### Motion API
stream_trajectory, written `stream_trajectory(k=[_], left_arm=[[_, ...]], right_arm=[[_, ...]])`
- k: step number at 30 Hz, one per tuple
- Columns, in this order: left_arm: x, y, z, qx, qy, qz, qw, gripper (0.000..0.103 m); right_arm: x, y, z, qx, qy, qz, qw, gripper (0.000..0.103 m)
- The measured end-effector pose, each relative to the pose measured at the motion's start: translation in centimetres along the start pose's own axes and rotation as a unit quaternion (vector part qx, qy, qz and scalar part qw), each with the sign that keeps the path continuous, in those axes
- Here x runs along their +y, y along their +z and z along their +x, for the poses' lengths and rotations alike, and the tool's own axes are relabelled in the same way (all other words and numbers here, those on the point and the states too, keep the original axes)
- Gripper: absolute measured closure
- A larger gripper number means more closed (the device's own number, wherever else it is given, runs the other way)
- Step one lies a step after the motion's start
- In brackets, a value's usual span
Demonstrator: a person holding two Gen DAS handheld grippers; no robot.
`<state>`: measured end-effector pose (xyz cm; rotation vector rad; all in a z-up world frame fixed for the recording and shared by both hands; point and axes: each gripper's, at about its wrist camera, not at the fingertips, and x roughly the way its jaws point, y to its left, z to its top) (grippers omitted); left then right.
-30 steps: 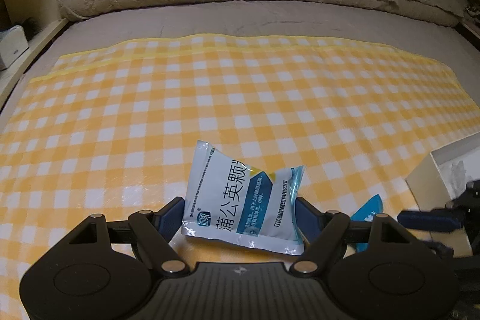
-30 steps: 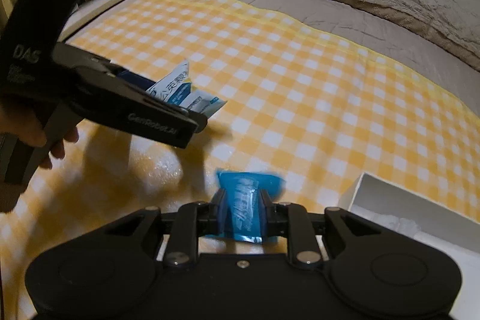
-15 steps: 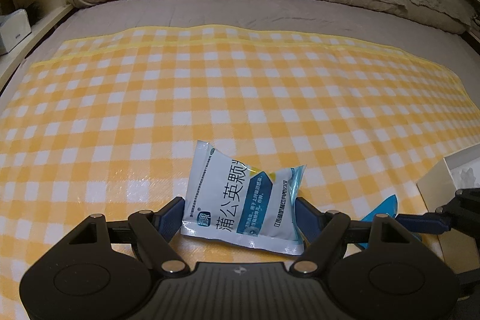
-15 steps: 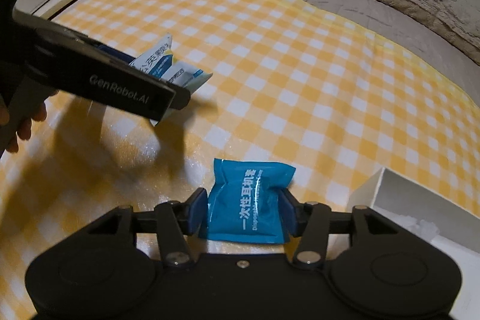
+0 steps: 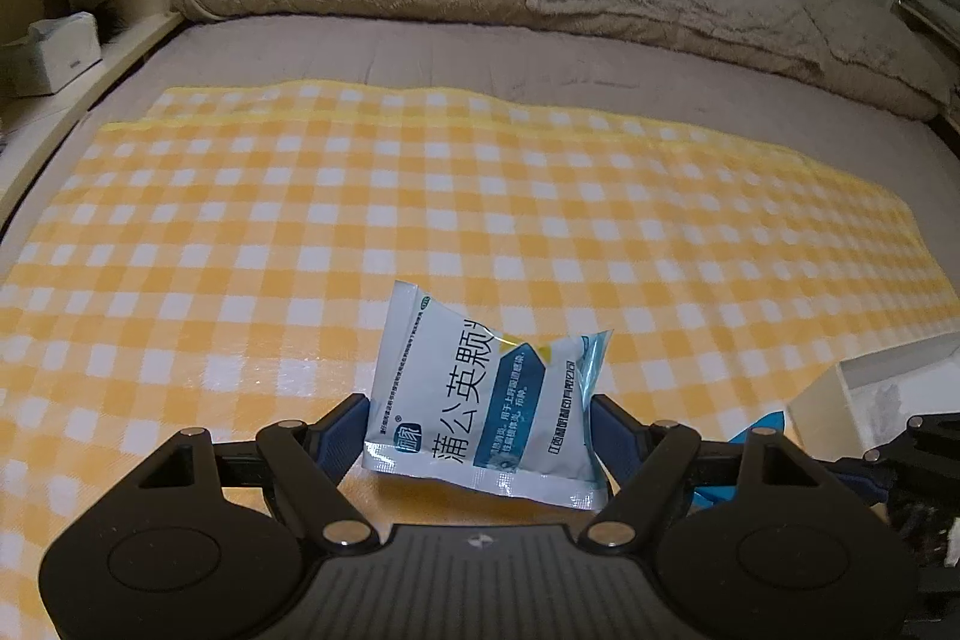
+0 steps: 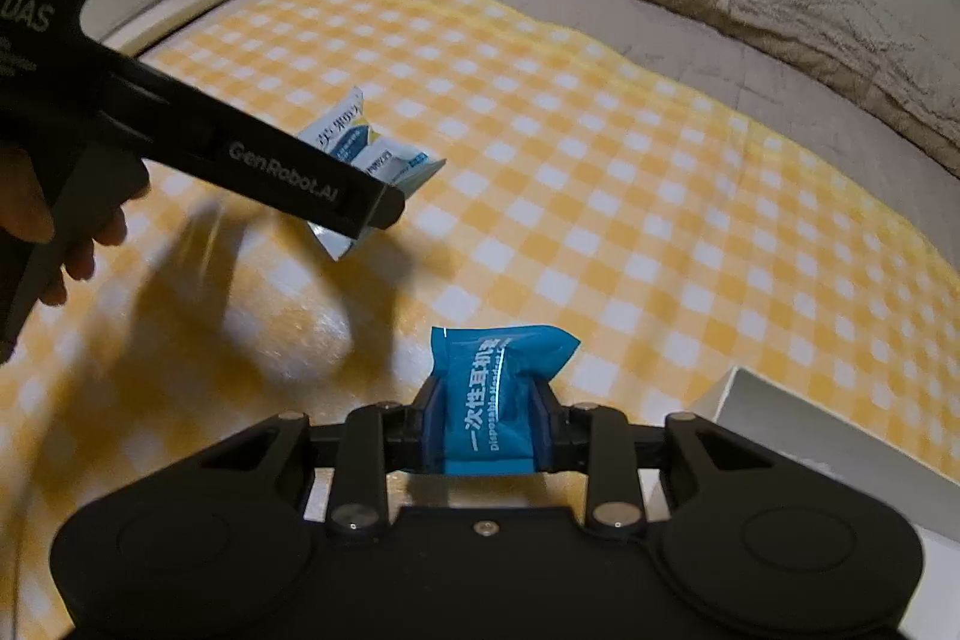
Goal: Organize soft objects
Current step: 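Lift white sachet in left tool while right tool lifts blue packet, then carry white sachet in left tool while right tool carries blue packet over box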
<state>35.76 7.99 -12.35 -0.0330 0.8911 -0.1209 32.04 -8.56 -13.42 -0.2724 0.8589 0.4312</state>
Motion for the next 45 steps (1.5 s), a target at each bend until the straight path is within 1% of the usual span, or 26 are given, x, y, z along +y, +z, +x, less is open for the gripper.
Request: stream_trajectory(k=[7, 10, 15, 22, 27, 31, 34, 39, 42, 45], left_arm=[[-1.4, 0.3, -3.2, -0.024, -0.003, -0.020, 0.9995, 0.024], [-2.1, 0.3, -4.5, -0.031, -0.003, -0.024, 0.9992, 0.024], [-3.5, 0.1, -6.8, -0.045, -0.012, -0.031, 0.9984, 0.024], [-6.2, -0.2, -9.9, -0.071, -0.043, -0.027, 0.9962, 0.024], [-8.7, -0.5, -11.3, -0.081, -0.075, -0.019, 0.9937, 0.024], [-11.2, -0.5, -11.5, -0.084, -0.105, -0.011, 0.9909, 0.024], [-13.2, -0.5, -11.2, -0.079, -0.130, -0.009, 0.9883, 0.024], [-17.4, -0.5, -10.2, -0.063, -0.174, -0.006, 0.9828, 0.024], [-19.7, -0.5, -9.1, -0.050, -0.193, -0.003, 0.9799, 0.024], [-22.1, -0.5, -7.6, -0.034, -0.210, -0.001, 0.9770, 0.024]], right_arm=[[-0.3, 0.1, -3.6, -0.036, -0.002, 0.004, 0.999, 0.072], [-0.9, 0.0, -5.4, -0.053, -0.007, 0.010, 0.999, 0.072], [-2.3, -0.4, -8.5, -0.082, -0.019, 0.028, 0.996, 0.072], [-5.4, -1.6, -13.0, -0.120, -0.040, 0.065, 0.990, 0.072], [-8.1, -3.2, -16.0, -0.140, -0.059, 0.094, 0.984, 0.072], [-10.0, -4.8, -17.9, -0.146, -0.076, 0.112, 0.980, 0.072], [-11.4, -6.1, -18.8, -0.144, -0.088, 0.126, 0.978, 0.072], [-14.1, -8.3, -20.3, -0.135, -0.114, 0.158, 0.971, 0.072], [-15.9, -9.7, -21.1, -0.130, -0.129, 0.176, 0.967, 0.072], [-17.4, -11.0, -21.5, -0.118, -0.139, 0.185, 0.966, 0.072]])
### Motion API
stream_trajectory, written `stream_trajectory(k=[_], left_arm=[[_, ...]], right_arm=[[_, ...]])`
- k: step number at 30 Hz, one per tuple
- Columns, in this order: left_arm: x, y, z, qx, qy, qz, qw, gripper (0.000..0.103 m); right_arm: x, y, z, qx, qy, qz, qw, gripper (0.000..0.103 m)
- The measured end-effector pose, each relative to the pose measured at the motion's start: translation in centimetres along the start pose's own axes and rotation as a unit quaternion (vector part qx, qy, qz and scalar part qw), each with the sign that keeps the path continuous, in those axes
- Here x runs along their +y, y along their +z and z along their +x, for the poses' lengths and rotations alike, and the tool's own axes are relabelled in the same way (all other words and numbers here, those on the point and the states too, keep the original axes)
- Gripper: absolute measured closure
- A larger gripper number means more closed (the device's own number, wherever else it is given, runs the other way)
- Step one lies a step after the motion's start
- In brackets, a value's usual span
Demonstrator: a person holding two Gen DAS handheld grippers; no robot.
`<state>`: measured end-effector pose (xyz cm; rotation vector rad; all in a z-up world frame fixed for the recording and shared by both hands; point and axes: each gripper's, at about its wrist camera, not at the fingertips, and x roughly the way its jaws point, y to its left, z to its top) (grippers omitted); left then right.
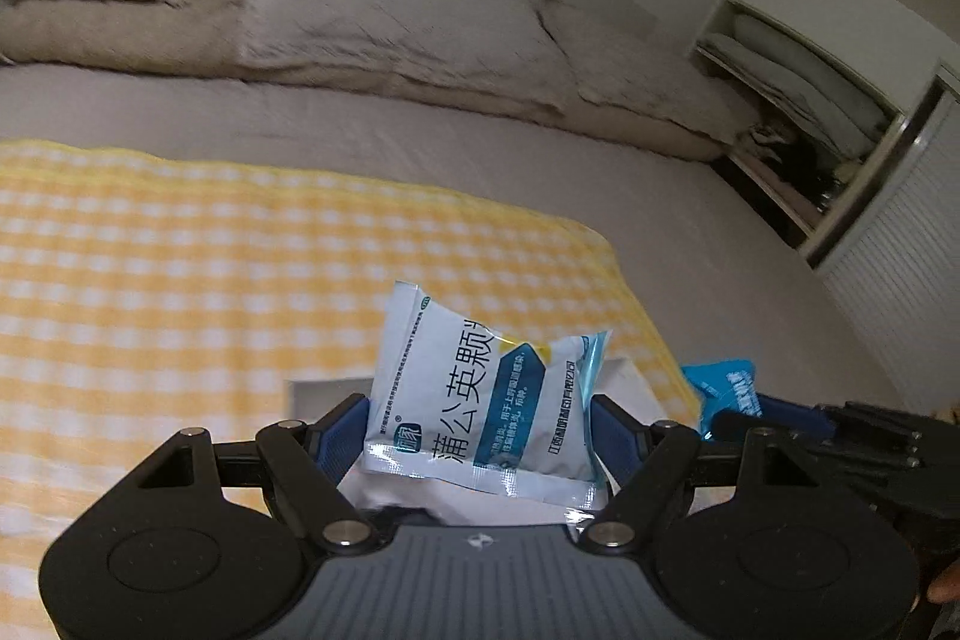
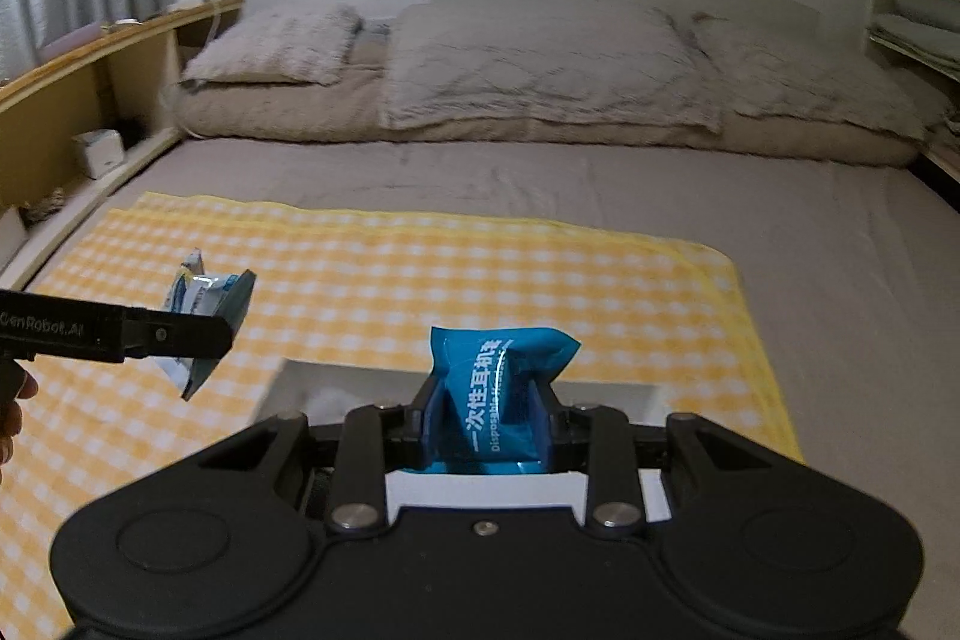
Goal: Organize soft objects
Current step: 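Carry white sachet in left tool while right tool carries blue packet over box, then open left tool dropping white sachet in box while right tool releases blue packet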
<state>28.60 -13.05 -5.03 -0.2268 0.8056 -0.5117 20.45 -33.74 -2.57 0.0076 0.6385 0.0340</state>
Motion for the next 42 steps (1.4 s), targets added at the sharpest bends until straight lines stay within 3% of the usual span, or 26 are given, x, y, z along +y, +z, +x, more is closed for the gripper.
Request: stream_trajectory(k=[9, 14, 18, 22, 25, 31, 36, 39, 41, 42], left_arm=[[-3.3, -0.6, 6.7, 0.053, -0.043, -0.021, 0.9974, 0.024], [-4.1, -1.4, 10.7, 0.080, -0.071, -0.058, 0.9926, 0.024], [-4.3, -1.9, 13.4, 0.079, -0.093, -0.090, 0.9884, 0.023], [-4.2, -2.0, 15.3, 0.080, -0.095, -0.108, 0.9862, 0.000], [-3.6, -1.7, 15.7, 0.093, -0.083, -0.105, 0.9866, 0.000], [-3.1, -0.4, 14.0, 0.088, -0.063, -0.039, 0.9934, 0.000], [-2.2, 0.1, 12.9, 0.080, -0.052, -0.028, 0.9950, 0.000], [-1.8, 0.3, 12.5, 0.079, -0.040, -0.016, 0.9960, 0.000], [-1.5, 0.4, 12.3, 0.078, -0.032, -0.008, 0.9964, 0.000], [-1.4, 0.4, 12.2, 0.079, -0.030, -0.007, 0.9964, 0.000]], right_arm=[[-3.3, -3.4, 1.6, 0.075, 0.022, 0.030, 0.996, 0.072], [-2.6, -5.0, 2.8, 0.111, 0.045, 0.012, 0.993, 0.071], [-1.8, -5.6, 3.5, 0.129, 0.061, -0.005, 0.990, 0.071], [-1.5, -5.8, 4.0, 0.133, 0.069, -0.010, 0.989, 0.071], [-1.8, -5.8, 4.5, 0.128, 0.070, -0.007, 0.989, 0.071], [-1.9, -6.0, 6.5, 0.129, 0.081, 0.013, 0.988, 0.072], [-0.4, -5.4, 8.0, 0.120, 0.105, 0.031, 0.987, 0.071], [0.3, -5.2, 8.7, 0.112, 0.124, 0.054, 0.984, 0.067], [0.5, -5.3, 9.1, 0.109, 0.129, 0.067, 0.983, 0.055], [0.4, -5.4, 9.4, 0.116, 0.125, 0.073, 0.983, 0.044]])
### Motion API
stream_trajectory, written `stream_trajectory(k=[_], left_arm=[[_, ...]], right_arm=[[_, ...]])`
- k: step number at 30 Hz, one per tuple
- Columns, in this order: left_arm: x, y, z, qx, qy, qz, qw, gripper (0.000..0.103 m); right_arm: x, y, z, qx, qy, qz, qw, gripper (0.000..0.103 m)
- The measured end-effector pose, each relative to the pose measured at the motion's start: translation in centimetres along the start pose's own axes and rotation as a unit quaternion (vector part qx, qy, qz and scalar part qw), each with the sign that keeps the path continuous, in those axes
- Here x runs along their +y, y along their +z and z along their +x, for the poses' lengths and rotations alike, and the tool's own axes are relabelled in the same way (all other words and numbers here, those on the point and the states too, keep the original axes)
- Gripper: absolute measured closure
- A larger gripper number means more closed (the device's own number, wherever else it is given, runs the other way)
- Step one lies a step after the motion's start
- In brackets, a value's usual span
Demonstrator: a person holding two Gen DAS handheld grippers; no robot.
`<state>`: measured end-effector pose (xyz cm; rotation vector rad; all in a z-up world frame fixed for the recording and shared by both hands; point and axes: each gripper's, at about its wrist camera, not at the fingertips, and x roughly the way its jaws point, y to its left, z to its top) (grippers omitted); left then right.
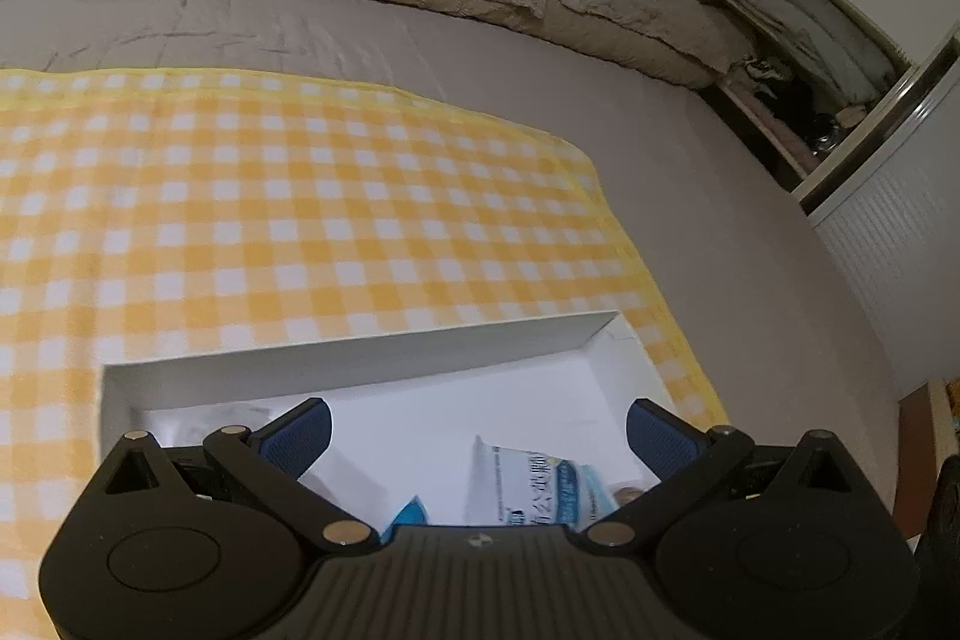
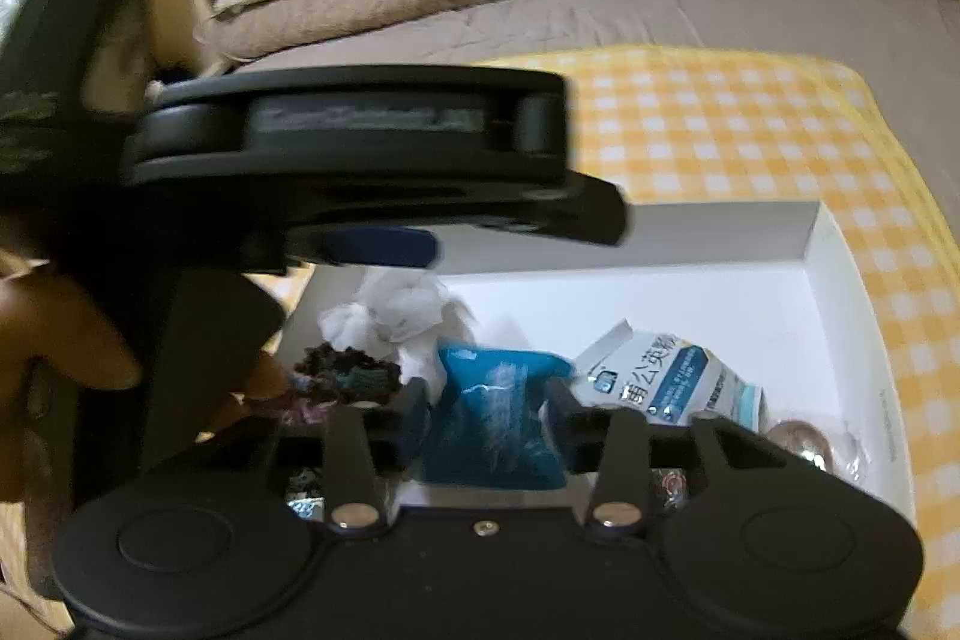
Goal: Organize soft objects
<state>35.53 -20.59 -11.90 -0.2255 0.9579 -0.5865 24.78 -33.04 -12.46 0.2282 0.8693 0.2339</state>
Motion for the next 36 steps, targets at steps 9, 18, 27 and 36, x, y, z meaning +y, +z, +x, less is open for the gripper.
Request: stream_trajectory(k=[9, 18, 27, 36], left_arm=[[1.0, 0.0, -0.2, 0.005, 0.008, 0.009, 0.9999, 0.000], [1.8, -0.1, -0.1, 0.013, 0.023, 0.015, 0.9995, 0.000], [1.6, -0.4, -0.4, 0.016, 0.032, 0.024, 0.9991, 0.000], [1.1, -0.7, -0.9, 0.015, 0.032, 0.033, 0.9989, 0.000]], right_arm=[[-1.3, -0.1, 1.0, 0.076, -0.065, -0.027, 0.995, 0.072], [-5.4, 0.6, 2.3, 0.030, -0.162, -0.001, 0.986, 0.078], [-5.9, 0.5, 1.5, 0.085, -0.151, -0.039, 0.984, 0.073], [-4.9, 2.4, 0.0, -0.046, -0.158, -0.033, 0.986, 0.075]])
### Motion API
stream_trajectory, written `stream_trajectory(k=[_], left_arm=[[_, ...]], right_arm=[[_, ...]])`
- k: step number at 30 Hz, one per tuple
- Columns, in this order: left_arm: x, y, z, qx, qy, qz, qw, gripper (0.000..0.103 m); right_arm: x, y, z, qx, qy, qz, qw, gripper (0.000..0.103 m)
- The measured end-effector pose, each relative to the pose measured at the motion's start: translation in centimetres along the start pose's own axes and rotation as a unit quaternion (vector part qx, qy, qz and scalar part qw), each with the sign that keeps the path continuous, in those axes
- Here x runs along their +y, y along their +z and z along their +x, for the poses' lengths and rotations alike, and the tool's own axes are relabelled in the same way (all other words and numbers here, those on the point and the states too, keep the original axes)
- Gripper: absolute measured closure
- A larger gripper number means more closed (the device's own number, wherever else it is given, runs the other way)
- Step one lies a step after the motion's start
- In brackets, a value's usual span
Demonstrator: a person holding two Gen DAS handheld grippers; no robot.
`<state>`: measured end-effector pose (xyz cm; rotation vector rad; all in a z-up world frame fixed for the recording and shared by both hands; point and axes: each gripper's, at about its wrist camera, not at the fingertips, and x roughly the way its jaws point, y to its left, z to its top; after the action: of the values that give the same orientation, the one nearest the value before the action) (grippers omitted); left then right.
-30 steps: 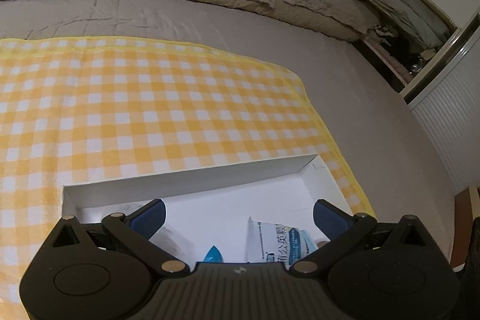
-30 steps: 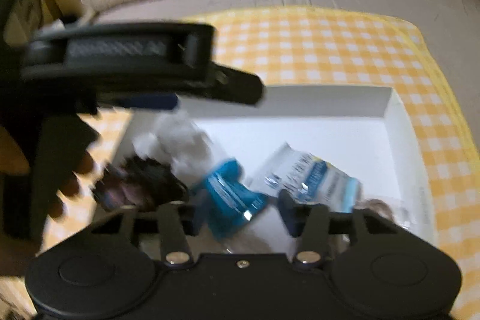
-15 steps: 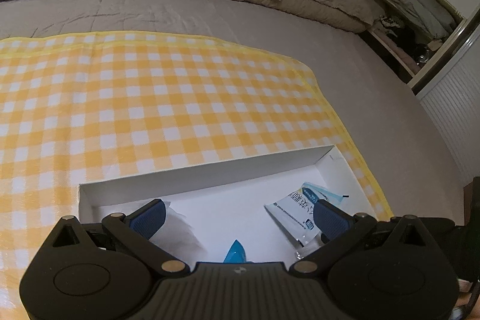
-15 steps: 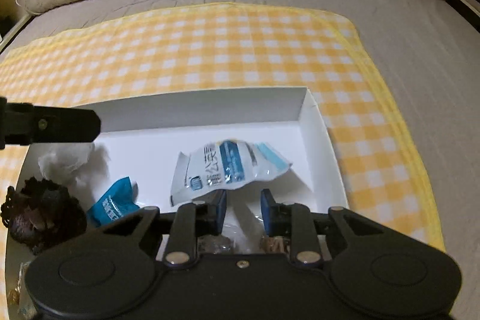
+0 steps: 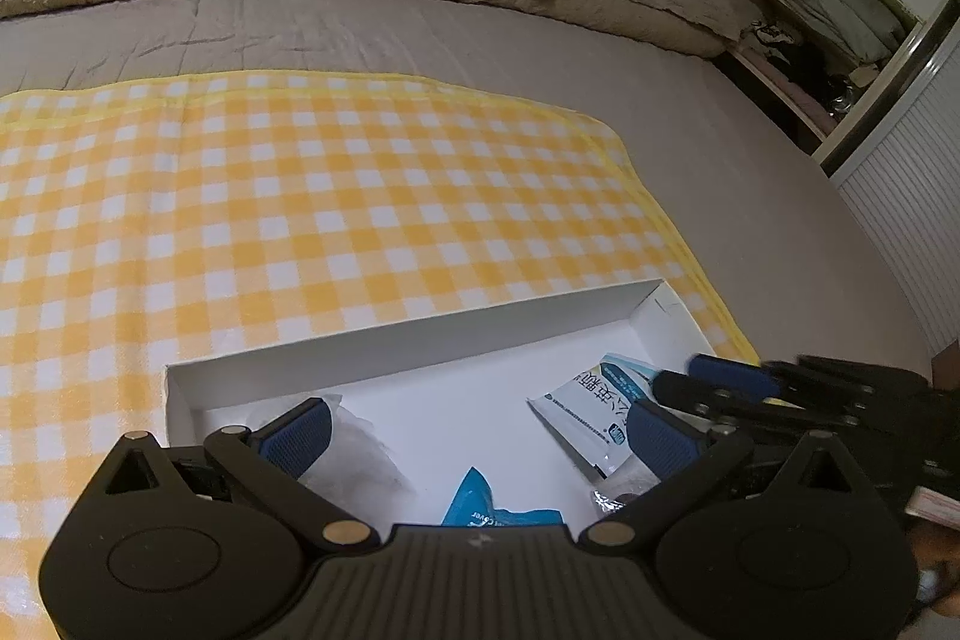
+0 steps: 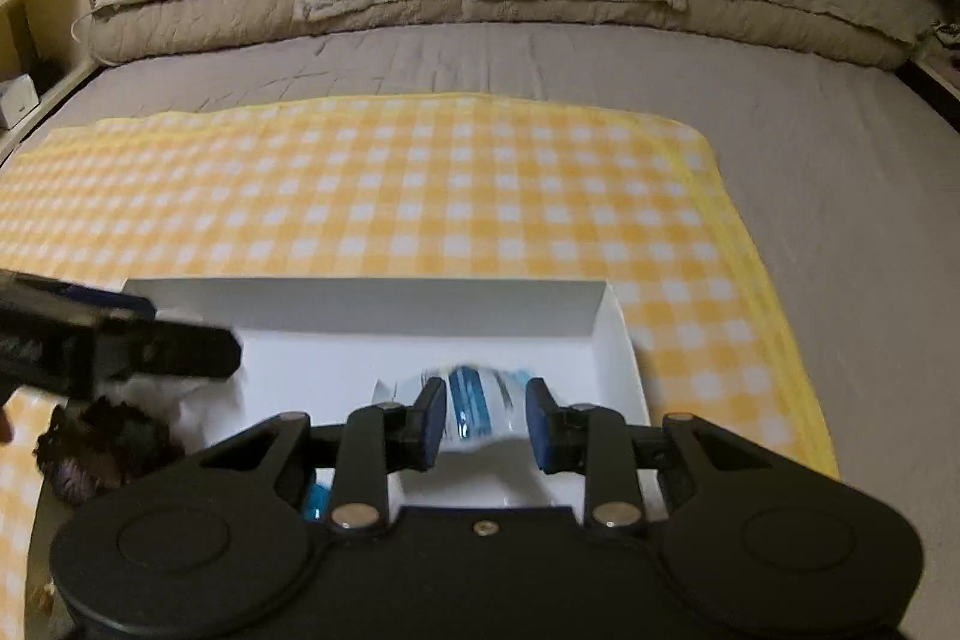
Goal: Organize soft objects
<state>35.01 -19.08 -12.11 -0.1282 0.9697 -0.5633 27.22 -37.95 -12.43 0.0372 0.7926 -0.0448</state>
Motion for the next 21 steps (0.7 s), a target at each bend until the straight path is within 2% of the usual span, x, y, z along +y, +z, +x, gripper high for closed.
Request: stream_trajectory(k=[4, 8, 21], left_arm=[[0.4, 0.2, 0.0, -0.001, 0.002, -0.002, 1.0000, 0.000], [1.0, 0.4, 0.2, 0.002, 0.005, -0.004, 1.0000, 0.000], [1.2, 0.2, 0.4, 0.008, 0.009, 0.002, 0.9999, 0.000]], right_arm=[[0.3, 0.1, 2.3, 0.003, 0.001, -0.015, 1.000, 0.075], [0.2, -0.4, 4.2, 0.025, 0.004, -0.010, 1.000, 0.076], [1.6, -1.8, 4.9, 0.044, -0.009, -0.052, 0.998, 0.075]])
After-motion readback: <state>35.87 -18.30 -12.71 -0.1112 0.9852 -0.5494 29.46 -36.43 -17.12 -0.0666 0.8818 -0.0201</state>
